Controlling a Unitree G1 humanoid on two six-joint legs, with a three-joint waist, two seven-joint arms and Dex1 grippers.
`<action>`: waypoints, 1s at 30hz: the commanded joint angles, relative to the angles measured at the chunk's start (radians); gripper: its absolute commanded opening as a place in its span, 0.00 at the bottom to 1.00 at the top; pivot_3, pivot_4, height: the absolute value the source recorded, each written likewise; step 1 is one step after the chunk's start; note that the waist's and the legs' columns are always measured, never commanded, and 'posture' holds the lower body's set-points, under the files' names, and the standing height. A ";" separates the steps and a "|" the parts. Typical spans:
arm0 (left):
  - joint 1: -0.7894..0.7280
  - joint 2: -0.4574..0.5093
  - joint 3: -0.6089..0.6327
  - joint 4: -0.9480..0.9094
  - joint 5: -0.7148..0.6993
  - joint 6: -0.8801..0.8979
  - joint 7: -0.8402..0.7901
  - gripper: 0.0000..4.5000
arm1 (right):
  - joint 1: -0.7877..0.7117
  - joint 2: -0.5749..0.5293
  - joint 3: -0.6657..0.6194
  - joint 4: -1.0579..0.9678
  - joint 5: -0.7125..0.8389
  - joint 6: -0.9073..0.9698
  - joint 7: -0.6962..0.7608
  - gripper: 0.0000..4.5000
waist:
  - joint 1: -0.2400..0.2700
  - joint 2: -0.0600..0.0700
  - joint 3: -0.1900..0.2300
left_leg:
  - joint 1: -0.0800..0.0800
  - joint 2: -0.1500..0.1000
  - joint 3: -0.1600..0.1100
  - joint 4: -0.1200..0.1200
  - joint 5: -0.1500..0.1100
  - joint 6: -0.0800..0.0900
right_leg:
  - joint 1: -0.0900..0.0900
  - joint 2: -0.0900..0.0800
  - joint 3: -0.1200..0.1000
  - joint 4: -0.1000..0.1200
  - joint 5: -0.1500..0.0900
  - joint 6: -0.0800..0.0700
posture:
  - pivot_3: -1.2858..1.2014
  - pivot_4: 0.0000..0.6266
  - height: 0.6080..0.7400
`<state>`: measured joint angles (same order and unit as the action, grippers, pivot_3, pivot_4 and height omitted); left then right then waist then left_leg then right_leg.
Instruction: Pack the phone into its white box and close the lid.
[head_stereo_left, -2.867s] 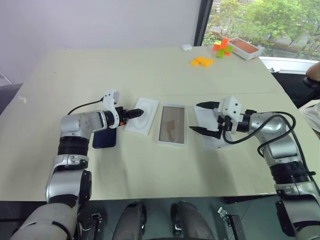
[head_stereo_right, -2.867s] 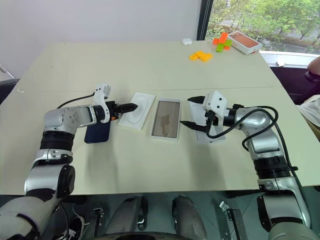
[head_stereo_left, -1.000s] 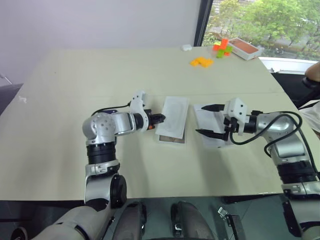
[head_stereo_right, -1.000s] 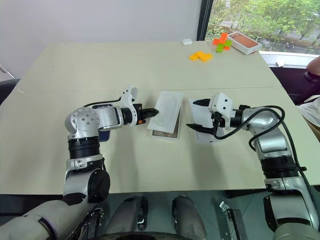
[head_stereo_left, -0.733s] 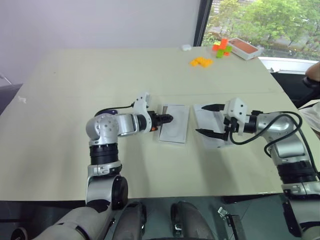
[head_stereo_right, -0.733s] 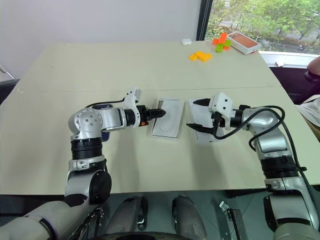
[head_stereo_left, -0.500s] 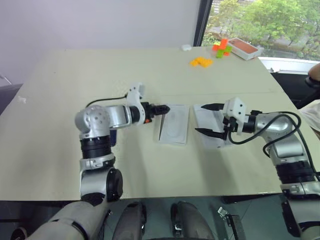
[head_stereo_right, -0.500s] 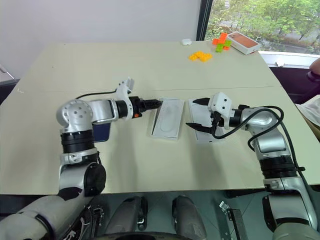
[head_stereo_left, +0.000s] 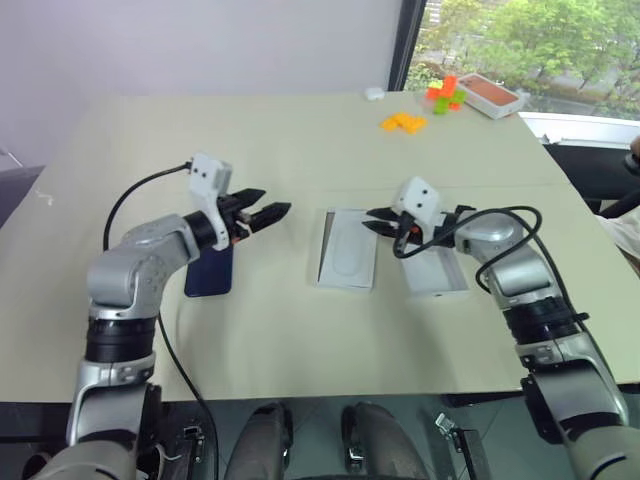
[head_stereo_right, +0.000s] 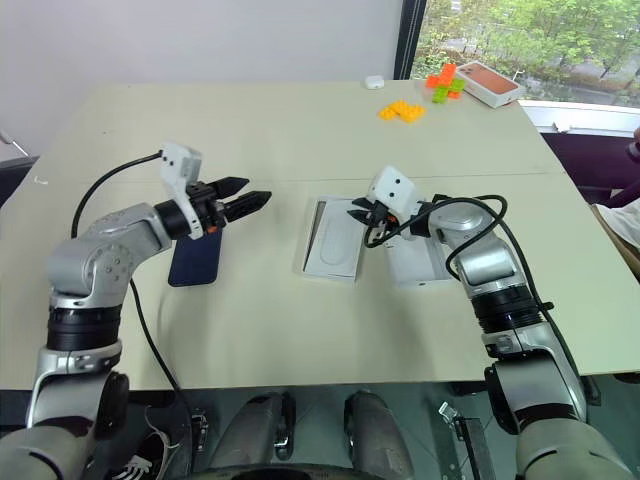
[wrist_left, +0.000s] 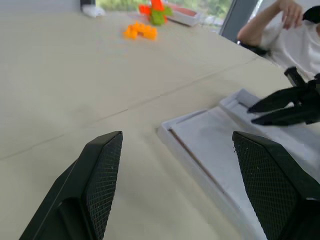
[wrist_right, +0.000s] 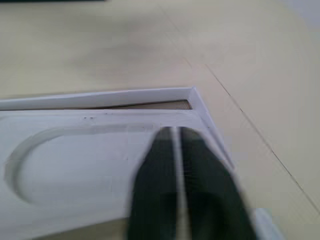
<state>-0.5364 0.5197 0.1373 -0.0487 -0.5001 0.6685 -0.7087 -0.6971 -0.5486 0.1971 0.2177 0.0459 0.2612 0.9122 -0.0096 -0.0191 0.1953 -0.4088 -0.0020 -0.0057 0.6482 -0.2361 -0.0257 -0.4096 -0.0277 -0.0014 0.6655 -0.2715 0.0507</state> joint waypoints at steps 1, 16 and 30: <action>0.052 0.048 0.050 -0.016 0.000 -0.134 -0.092 0.83 | -0.039 -0.012 0.067 -0.011 -0.092 -0.011 -0.005 0.01 | -0.002 0.000 0.000 | 0.000 0.000 0.000 0.000 0.000 0.001 | 0.000 0.000 0.000 0.000 0.000 0.000 | 0.52 0.24 1.00; 0.122 0.074 0.042 -0.066 0.021 -0.180 -0.079 0.83 | -0.134 0.063 0.233 0.130 -0.277 -0.015 -0.014 0.01 | -0.004 0.000 0.000 | 0.000 0.000 0.000 0.000 -0.001 0.002 | 0.000 0.000 0.000 0.000 0.000 0.000 | 0.52 0.24 1.00; 0.101 0.084 0.031 -0.093 0.034 -0.166 -0.063 0.83 | -0.167 0.187 0.229 0.163 -0.296 -0.002 -0.042 0.01 | -0.007 0.000 0.000 | 0.000 0.001 0.000 0.000 -0.001 0.003 | 0.000 0.001 -0.001 0.001 0.000 0.000 | 0.52 0.24 1.00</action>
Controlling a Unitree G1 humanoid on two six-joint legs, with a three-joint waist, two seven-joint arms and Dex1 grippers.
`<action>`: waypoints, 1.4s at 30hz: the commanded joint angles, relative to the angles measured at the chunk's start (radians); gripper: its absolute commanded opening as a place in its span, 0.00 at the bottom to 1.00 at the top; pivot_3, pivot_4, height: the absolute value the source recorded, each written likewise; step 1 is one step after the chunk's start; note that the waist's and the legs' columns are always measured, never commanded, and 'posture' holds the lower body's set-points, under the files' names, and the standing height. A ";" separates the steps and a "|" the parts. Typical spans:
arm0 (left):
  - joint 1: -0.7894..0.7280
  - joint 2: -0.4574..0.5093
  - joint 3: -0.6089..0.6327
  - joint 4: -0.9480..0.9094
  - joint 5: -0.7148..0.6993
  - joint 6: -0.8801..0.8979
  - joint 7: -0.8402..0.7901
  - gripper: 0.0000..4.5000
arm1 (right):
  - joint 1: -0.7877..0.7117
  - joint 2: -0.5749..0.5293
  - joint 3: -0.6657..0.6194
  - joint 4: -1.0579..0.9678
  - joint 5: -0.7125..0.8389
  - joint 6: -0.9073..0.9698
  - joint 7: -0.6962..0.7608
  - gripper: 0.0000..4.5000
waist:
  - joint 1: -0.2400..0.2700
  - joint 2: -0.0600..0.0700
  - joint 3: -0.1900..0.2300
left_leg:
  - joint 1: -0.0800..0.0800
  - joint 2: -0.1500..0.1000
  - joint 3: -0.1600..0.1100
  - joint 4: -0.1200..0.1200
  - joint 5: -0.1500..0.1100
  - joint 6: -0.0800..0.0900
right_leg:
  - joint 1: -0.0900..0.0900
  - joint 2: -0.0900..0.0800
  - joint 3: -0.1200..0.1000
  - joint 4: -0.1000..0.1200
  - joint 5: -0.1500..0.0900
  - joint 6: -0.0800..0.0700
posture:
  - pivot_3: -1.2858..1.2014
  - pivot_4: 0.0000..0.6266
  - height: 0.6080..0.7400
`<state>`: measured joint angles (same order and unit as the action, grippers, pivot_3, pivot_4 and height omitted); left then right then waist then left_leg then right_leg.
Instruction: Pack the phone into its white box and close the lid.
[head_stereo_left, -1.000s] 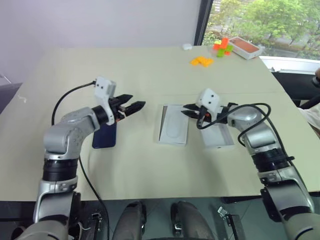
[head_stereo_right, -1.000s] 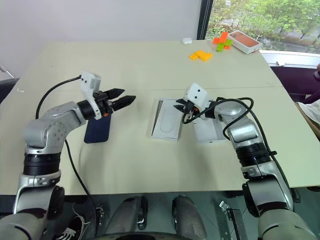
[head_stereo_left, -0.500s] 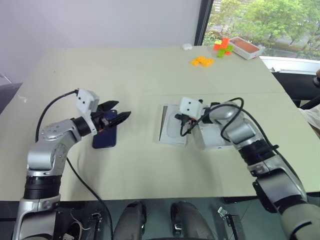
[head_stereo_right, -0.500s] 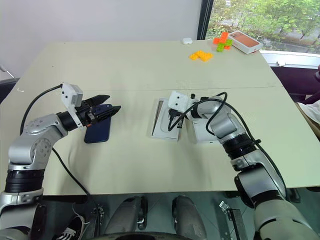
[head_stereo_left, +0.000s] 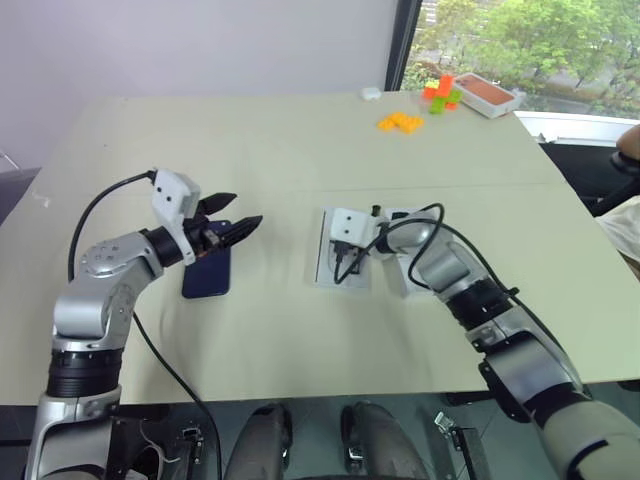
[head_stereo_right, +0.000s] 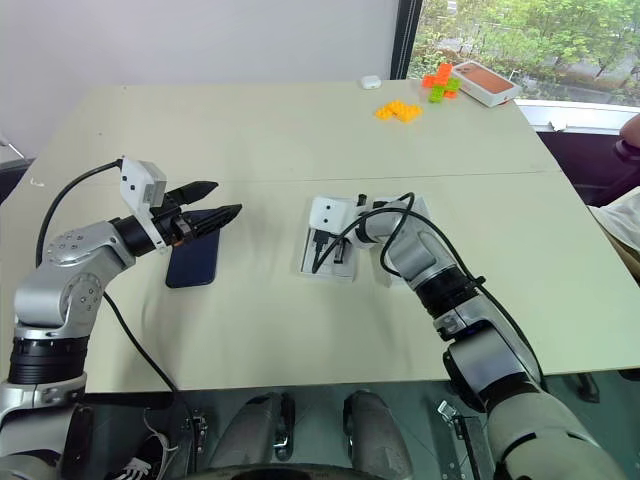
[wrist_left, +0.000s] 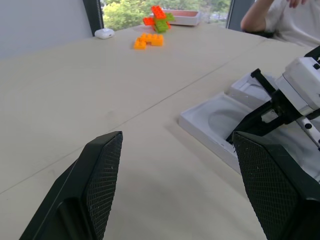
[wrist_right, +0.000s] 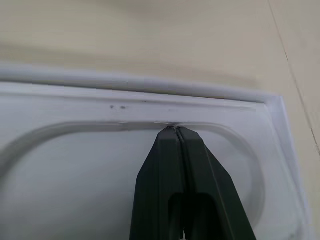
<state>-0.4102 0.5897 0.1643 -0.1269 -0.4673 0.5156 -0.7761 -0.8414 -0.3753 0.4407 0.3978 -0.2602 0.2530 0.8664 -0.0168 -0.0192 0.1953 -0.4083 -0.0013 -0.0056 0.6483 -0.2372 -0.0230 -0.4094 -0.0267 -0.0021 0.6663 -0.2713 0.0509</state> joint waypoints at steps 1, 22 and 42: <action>-0.028 0.013 0.004 -0.010 0.005 -0.013 0.008 0.83 | -0.023 0.019 -0.018 -0.013 0.011 0.010 0.001 0.01 | 0.001 0.000 0.000 | 0.000 0.000 0.000 0.000 0.000 0.000 | 0.000 0.000 0.000 0.000 0.000 0.000 | 0.52 0.24 1.00; -0.007 0.013 0.002 -0.007 0.011 -0.029 0.009 0.83 | -0.010 -0.053 -0.004 0.020 -0.042 -0.102 0.003 0.01 | -0.002 0.000 0.000 | 0.000 0.000 0.000 -0.001 0.000 0.000 | -0.001 0.001 0.000 0.000 0.000 0.000 | 0.52 0.24 1.00; 0.039 0.052 0.032 -0.017 -0.017 -0.024 -0.045 0.83 | 0.012 -0.061 -0.292 -0.194 0.347 0.066 0.168 0.01 | 0.002 0.000 0.000 | 0.000 0.000 0.000 0.000 0.000 0.000 | 0.000 0.000 0.000 -0.001 0.000 0.000 | 0.52 0.24 1.00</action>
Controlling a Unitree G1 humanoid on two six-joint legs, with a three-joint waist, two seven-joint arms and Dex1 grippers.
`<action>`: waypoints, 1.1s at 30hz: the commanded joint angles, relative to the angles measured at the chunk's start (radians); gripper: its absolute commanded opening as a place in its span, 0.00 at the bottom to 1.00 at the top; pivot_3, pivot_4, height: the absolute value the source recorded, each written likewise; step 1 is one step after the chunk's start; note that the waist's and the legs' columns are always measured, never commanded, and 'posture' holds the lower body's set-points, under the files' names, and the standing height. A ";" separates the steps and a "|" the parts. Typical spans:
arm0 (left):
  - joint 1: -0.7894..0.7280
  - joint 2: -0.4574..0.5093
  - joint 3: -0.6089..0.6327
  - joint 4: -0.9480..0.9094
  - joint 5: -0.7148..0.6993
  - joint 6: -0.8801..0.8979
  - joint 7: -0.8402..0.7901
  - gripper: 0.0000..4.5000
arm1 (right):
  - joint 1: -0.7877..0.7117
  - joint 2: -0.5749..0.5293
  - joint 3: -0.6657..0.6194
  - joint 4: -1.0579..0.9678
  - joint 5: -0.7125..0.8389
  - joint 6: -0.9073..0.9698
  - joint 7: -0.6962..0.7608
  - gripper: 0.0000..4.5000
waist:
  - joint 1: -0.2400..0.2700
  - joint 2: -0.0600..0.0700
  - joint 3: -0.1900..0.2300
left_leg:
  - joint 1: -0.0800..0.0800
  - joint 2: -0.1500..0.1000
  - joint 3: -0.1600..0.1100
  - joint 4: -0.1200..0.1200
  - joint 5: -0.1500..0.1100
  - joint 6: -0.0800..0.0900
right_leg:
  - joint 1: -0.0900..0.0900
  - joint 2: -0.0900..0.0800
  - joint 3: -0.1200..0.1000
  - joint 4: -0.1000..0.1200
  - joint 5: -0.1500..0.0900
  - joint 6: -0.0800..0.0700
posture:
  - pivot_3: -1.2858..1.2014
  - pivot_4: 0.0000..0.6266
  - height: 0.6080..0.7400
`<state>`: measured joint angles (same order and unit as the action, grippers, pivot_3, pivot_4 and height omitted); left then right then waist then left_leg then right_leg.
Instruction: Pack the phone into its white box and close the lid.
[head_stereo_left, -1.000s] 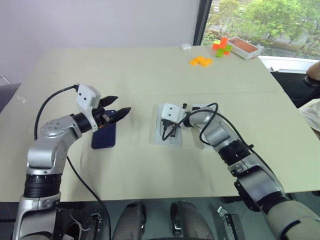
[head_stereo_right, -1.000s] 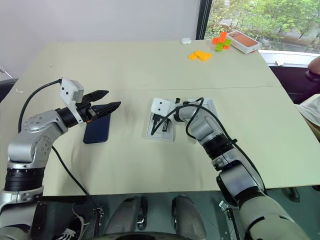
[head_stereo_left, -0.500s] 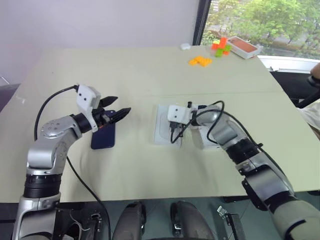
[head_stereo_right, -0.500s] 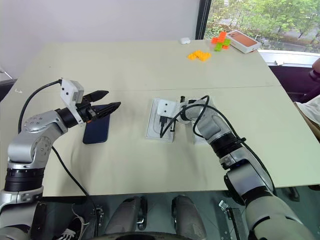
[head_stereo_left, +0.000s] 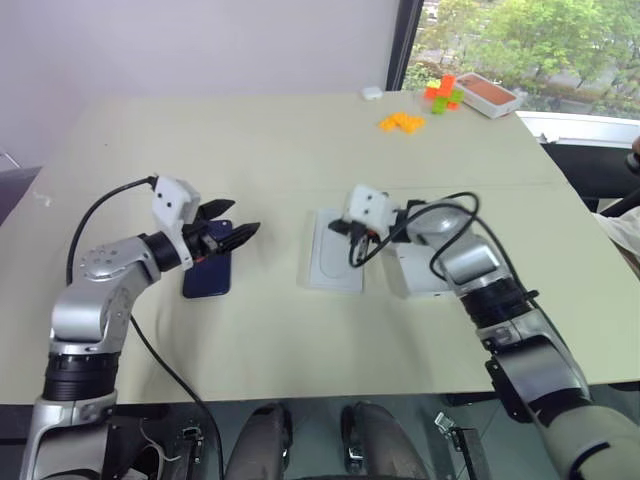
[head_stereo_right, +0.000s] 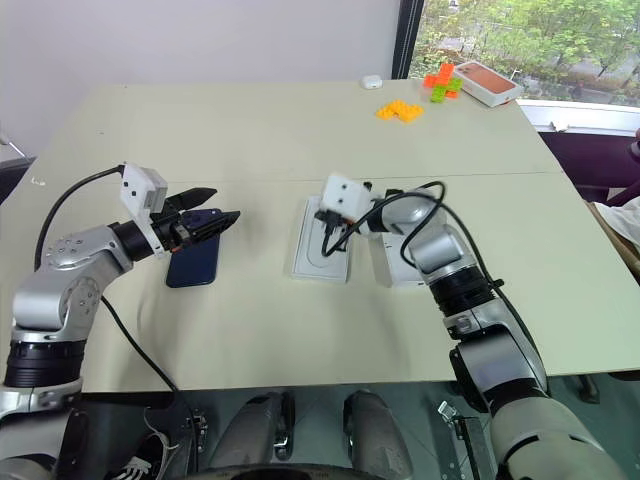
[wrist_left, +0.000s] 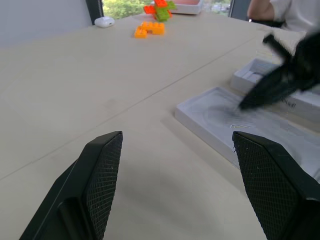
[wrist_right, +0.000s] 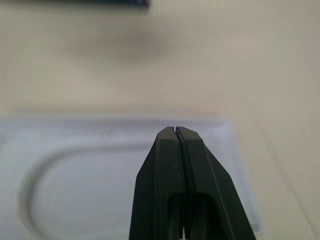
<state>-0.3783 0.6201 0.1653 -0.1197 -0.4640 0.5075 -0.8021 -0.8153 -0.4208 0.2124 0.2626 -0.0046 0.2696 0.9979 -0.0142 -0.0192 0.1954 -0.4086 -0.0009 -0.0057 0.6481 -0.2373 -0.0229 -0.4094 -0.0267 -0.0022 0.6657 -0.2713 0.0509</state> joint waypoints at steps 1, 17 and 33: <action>0.014 0.028 0.036 -0.025 -0.027 -0.015 -0.028 0.83 | -0.010 -0.025 -0.079 -0.062 0.113 0.068 0.049 0.01 | 0.000 0.000 0.000 | 0.000 0.000 0.000 0.000 0.000 0.000 | 0.000 0.000 0.000 0.000 0.000 0.000 | 0.52 0.24 1.00; 0.096 0.135 0.144 0.006 -0.087 0.016 -0.102 0.83 | 0.106 -0.189 -0.175 -0.104 0.221 0.031 0.108 0.60 | 0.000 0.000 0.000 | 0.000 0.000 0.000 -0.002 0.000 0.000 | -0.001 -0.001 0.000 -0.001 0.000 -0.001 | 0.52 0.24 1.00; 0.110 0.159 0.176 0.034 -0.090 0.102 -0.029 0.83 | 0.086 -0.130 -0.141 -0.095 0.208 -0.031 0.037 0.60 | -0.001 0.000 0.000 | 0.000 0.000 0.000 -0.001 0.000 0.000 | -0.001 -0.001 0.000 -0.001 0.000 -0.001 | 0.52 0.24 1.00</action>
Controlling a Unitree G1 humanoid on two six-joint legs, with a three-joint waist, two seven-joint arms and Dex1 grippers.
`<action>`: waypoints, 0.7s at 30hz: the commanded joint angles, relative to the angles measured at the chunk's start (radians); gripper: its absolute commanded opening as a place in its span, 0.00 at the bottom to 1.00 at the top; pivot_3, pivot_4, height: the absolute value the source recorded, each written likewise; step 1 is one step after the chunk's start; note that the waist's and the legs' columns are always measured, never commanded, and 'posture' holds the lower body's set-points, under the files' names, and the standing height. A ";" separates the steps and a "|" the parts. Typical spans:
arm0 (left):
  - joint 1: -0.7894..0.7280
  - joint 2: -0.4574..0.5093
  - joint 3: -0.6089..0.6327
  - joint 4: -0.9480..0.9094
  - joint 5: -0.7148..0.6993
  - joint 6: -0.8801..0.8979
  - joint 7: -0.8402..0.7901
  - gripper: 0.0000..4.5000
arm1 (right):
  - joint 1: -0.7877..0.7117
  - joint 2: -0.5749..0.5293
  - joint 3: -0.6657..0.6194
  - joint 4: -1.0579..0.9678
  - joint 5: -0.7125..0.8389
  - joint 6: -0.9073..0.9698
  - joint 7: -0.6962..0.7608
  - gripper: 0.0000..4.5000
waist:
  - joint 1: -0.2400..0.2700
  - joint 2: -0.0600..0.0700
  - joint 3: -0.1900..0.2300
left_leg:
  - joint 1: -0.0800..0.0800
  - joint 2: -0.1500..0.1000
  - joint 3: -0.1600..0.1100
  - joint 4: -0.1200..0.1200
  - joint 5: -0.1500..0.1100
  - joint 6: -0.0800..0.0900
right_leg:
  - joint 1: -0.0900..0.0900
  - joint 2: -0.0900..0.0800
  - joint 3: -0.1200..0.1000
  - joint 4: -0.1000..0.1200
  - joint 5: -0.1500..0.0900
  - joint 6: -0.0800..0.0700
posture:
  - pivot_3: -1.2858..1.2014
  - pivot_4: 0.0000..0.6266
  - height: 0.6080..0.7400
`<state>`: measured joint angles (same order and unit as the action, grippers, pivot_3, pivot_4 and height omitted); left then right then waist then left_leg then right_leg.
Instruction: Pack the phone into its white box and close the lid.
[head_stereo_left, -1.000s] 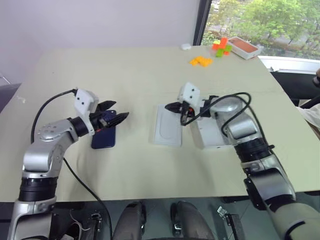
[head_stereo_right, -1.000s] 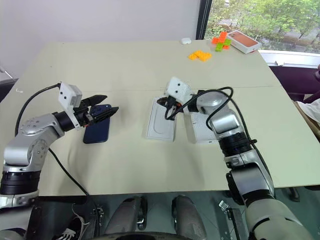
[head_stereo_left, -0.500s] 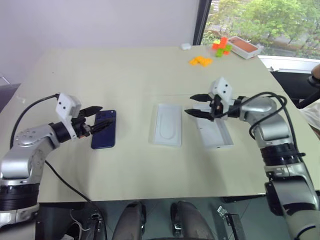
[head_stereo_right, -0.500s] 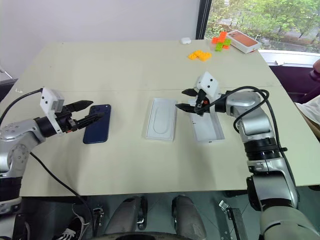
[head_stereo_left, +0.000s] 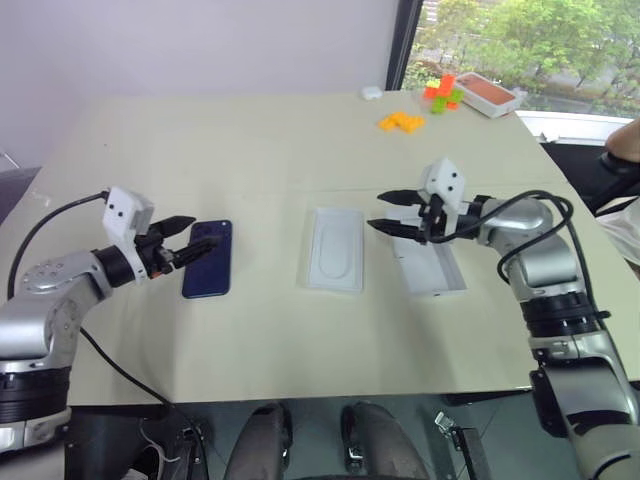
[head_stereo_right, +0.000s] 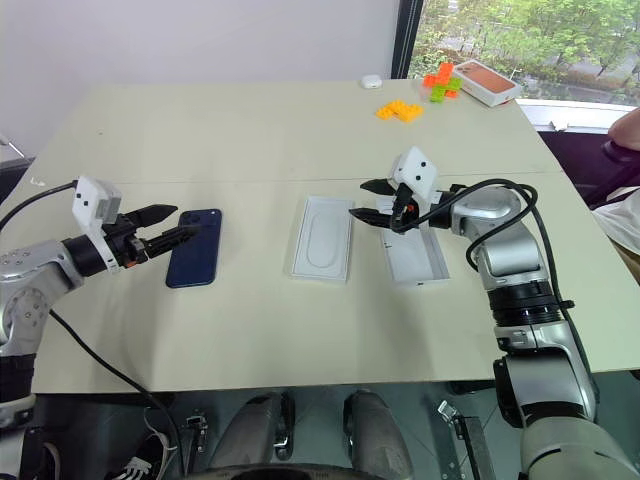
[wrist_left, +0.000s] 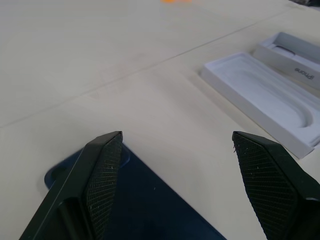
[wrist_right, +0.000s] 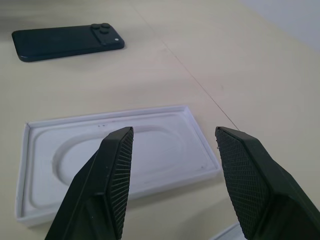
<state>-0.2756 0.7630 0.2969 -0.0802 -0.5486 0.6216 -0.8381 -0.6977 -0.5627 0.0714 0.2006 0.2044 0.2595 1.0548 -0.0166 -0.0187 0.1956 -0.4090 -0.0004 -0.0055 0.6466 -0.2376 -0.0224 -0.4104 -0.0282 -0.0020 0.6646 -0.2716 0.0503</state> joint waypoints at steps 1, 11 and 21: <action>0.011 0.018 0.046 -0.006 -0.001 -0.018 0.007 0.83 | -0.031 0.016 0.005 -0.031 -0.008 -0.031 -0.024 0.60 | 0.002 0.000 0.000 | 0.000 0.000 0.000 0.000 0.000 0.000 | 0.000 0.000 0.000 0.000 0.000 0.000 | 0.52 0.24 1.00; 0.013 0.020 0.114 0.033 -0.085 0.124 0.036 0.83 | -0.045 0.077 0.059 -0.024 -0.056 -0.075 -0.075 0.60 | 0.000 0.000 0.000 | 0.000 0.000 0.000 0.000 0.000 0.000 | 0.000 -0.001 0.000 0.000 0.000 0.000 | 0.52 0.24 1.00; 0.026 0.010 0.145 0.114 -0.103 0.167 0.092 0.83 | -0.069 0.208 0.203 -0.027 -0.191 -0.152 -0.177 0.60 | 0.000 0.000 0.000 | 0.000 0.000 0.000 -0.001 0.000 0.000 | -0.001 -0.001 0.000 0.000 0.000 0.000 | 0.52 0.24 1.00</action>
<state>-0.2436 0.7634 0.4122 0.0275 -0.6263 0.7552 -0.7569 -0.7333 -0.3677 0.2510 0.2005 0.0463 0.1513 0.8971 -0.0170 -0.0188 0.1956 -0.4095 -0.0005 -0.0055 0.6460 -0.2377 -0.0226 -0.4115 -0.0294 -0.0019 0.6644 -0.2717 0.0501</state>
